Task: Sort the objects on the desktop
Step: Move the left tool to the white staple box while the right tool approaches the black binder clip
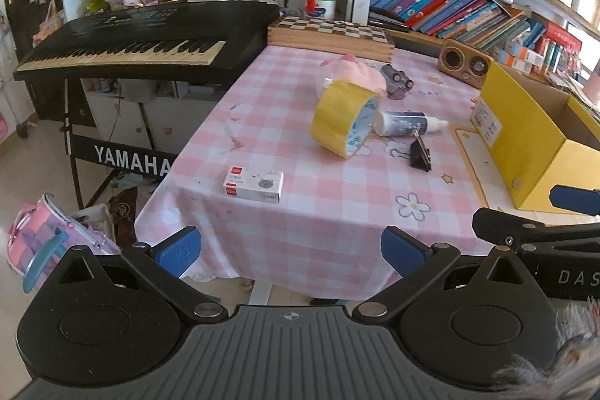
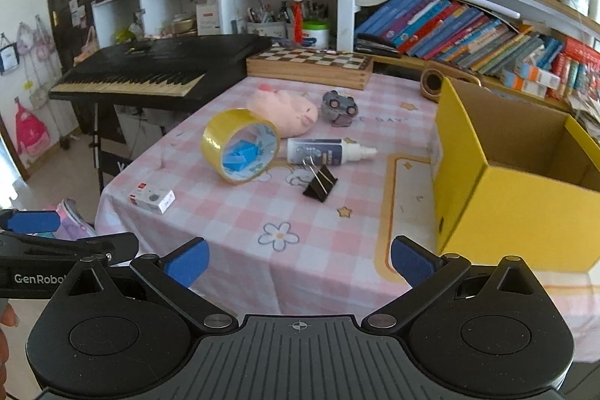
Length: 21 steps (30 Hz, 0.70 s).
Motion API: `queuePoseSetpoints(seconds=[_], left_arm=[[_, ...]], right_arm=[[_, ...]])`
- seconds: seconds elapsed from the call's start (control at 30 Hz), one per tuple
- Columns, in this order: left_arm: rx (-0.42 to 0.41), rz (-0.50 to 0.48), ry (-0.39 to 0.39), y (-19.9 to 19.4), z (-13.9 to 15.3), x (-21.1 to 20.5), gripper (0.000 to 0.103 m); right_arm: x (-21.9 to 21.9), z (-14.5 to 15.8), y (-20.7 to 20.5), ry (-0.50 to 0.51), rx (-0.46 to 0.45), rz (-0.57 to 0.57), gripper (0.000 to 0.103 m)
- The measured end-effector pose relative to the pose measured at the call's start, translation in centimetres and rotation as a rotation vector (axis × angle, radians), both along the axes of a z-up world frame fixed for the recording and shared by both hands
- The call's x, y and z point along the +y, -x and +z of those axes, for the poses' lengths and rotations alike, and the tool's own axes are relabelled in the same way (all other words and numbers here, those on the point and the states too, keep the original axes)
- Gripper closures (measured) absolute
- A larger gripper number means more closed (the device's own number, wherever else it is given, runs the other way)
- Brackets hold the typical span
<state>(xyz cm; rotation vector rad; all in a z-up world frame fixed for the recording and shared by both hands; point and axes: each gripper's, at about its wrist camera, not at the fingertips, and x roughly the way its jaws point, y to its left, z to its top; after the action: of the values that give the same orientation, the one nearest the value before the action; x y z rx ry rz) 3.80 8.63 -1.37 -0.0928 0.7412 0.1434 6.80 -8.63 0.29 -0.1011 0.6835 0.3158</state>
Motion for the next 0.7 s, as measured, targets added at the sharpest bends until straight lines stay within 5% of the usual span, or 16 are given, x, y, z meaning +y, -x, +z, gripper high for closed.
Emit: queuePoseSetpoints(seconds=[0.7], left_arm=[[0.084, 0.094, -0.016, -7.9, -3.2, 1.9, 0.009]], right_arm=[[1.7, -3.2, -9.6, 0.067, 0.077, 0.112, 0.001]])
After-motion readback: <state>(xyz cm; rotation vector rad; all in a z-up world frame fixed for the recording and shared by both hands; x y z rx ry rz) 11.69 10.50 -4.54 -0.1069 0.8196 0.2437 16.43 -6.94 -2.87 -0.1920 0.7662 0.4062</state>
